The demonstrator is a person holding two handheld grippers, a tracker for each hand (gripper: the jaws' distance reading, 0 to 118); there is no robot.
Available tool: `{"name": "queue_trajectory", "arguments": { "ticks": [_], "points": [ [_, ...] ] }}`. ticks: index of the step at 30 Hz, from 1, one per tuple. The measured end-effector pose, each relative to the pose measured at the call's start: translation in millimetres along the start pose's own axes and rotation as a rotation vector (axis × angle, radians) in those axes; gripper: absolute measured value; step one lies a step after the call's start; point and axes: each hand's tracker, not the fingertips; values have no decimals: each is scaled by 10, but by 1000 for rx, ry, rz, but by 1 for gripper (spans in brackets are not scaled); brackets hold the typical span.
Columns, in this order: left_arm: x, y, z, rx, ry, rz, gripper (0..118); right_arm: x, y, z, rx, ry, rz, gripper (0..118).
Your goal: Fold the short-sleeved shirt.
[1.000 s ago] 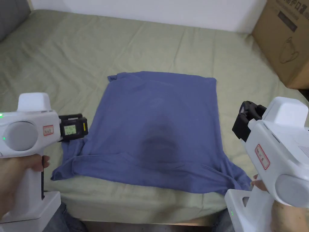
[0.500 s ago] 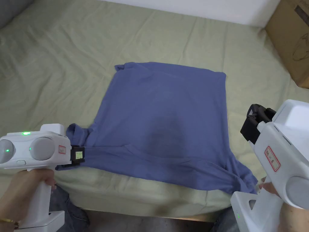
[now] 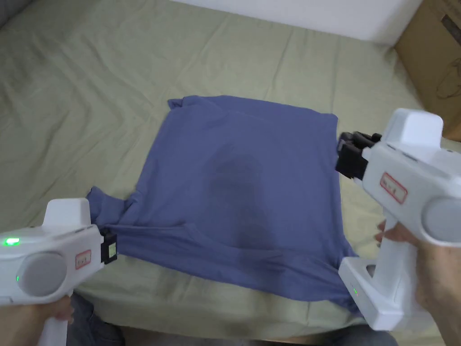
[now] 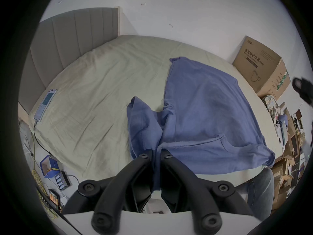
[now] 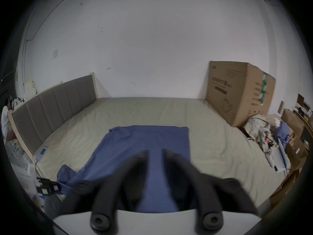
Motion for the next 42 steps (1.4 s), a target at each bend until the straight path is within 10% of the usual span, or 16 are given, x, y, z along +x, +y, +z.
{"name": "queue_trajectory", "arguments": {
  "ticks": [2,20,25,35,42],
  "points": [
    [13,-24,28,15,-6,0,5,-44,241,-307,-57,80,-7,117],
    [-13,16,-66,-14,-6,135,5,-1415,1083,-3894,-524,198,394,115],
    [-65,67,-197,-60,20,130,5,-1603,864,-4661,-600,199,345,115],
    [-42,21,-308,-133,51,141,5,-1939,660,-5210,-627,238,410,104],
    [-72,13,-338,-139,46,152,5,-1995,672,-5237,-675,277,402,53]
  ]
}}
